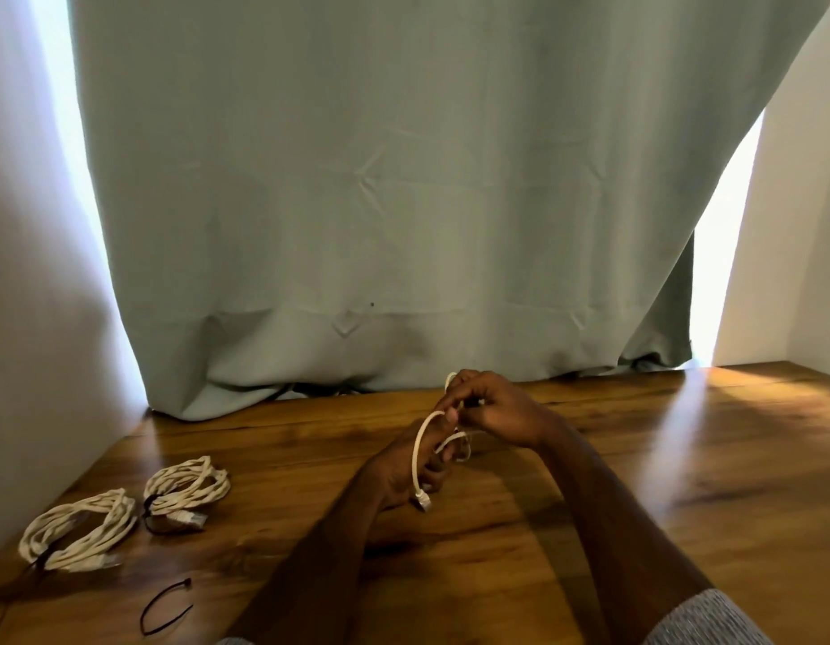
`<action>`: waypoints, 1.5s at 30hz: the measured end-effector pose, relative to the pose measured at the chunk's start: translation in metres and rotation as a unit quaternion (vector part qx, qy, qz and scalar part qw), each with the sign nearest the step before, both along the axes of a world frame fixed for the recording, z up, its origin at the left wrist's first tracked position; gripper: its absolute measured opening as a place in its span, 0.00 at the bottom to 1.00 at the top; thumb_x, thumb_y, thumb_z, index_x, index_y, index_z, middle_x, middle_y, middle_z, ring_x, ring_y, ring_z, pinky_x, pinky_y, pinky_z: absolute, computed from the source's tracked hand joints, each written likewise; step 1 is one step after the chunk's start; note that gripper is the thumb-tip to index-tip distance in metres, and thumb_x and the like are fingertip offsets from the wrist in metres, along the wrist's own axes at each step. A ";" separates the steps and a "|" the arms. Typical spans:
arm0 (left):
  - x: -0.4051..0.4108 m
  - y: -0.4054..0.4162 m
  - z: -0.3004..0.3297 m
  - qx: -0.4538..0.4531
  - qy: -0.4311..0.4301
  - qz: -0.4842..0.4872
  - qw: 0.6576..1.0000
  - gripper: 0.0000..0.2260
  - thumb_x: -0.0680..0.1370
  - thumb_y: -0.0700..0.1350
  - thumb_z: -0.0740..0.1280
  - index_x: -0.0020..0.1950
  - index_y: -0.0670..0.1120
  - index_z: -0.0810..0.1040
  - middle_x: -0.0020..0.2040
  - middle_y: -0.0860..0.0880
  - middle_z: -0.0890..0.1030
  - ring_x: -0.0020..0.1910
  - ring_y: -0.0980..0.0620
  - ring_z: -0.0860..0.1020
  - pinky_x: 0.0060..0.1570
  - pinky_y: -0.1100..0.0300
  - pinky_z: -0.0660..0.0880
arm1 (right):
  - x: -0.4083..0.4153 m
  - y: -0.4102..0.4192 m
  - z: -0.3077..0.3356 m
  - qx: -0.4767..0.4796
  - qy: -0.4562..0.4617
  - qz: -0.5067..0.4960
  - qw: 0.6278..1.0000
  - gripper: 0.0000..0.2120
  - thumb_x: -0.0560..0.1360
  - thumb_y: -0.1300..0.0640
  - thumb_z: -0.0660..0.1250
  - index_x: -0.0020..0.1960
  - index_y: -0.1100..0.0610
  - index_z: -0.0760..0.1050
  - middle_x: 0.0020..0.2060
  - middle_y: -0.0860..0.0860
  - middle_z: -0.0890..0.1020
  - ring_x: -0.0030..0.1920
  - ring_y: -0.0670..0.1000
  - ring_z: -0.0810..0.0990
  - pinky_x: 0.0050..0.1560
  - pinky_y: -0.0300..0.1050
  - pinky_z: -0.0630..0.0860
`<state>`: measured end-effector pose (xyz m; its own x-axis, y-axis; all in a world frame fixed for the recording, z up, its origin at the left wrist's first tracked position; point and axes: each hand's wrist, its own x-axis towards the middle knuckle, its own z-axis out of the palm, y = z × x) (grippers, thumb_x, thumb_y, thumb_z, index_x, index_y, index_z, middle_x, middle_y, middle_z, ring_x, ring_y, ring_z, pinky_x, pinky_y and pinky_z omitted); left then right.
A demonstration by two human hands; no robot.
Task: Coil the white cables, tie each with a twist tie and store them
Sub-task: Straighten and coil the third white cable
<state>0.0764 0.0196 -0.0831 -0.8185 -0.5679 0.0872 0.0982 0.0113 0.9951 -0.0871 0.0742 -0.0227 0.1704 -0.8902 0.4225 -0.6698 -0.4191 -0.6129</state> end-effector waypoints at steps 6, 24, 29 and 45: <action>-0.003 0.002 -0.001 0.019 -0.040 -0.010 0.999 0.27 0.73 0.70 0.63 0.32 0.47 0.69 0.23 0.52 0.61 0.20 0.56 0.57 0.28 0.57 0.50 | 0.010 -0.008 -0.002 -0.100 -0.026 -0.172 0.980 0.07 0.78 0.62 0.69 0.50 0.57 0.87 0.37 0.44 0.85 0.36 0.38 0.81 0.41 0.32 0.74; 0.003 0.002 0.024 0.250 0.200 -0.165 0.933 0.18 0.83 0.54 0.55 0.38 0.45 0.71 0.22 0.54 0.63 0.19 0.56 0.54 0.21 0.64 0.55 | -0.002 -0.006 -0.001 -0.124 -0.408 -0.043 0.904 0.10 0.77 0.74 0.61 0.50 0.66 0.80 0.44 0.60 0.87 0.48 0.58 0.87 0.51 0.46 0.82; 0.007 0.000 0.032 0.274 0.280 -0.095 0.915 0.21 0.84 0.54 0.52 0.33 0.47 0.68 0.21 0.53 0.60 0.20 0.56 0.52 0.21 0.65 0.53 | -0.007 0.009 -0.005 -0.048 -0.340 0.039 0.938 0.11 0.78 0.57 0.66 0.47 0.65 0.82 0.40 0.61 0.84 0.41 0.59 0.84 0.44 0.50 0.82; 0.005 0.006 0.034 0.265 0.180 -0.138 0.937 0.24 0.82 0.62 0.53 0.41 0.44 0.73 0.23 0.53 0.63 0.18 0.58 0.57 0.18 0.66 0.61 | -0.013 -0.007 -0.024 -0.105 -0.061 -0.130 0.984 0.07 0.79 0.58 0.69 0.51 0.52 0.87 0.40 0.47 0.88 0.38 0.42 0.85 0.40 0.39 0.78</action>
<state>0.0814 0.0252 -0.0491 -0.9123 -0.3799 0.1529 0.3556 -0.5500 0.7557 -0.1006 0.0676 -0.0469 -0.1141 -0.7881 0.6049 -0.6984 -0.3694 -0.6130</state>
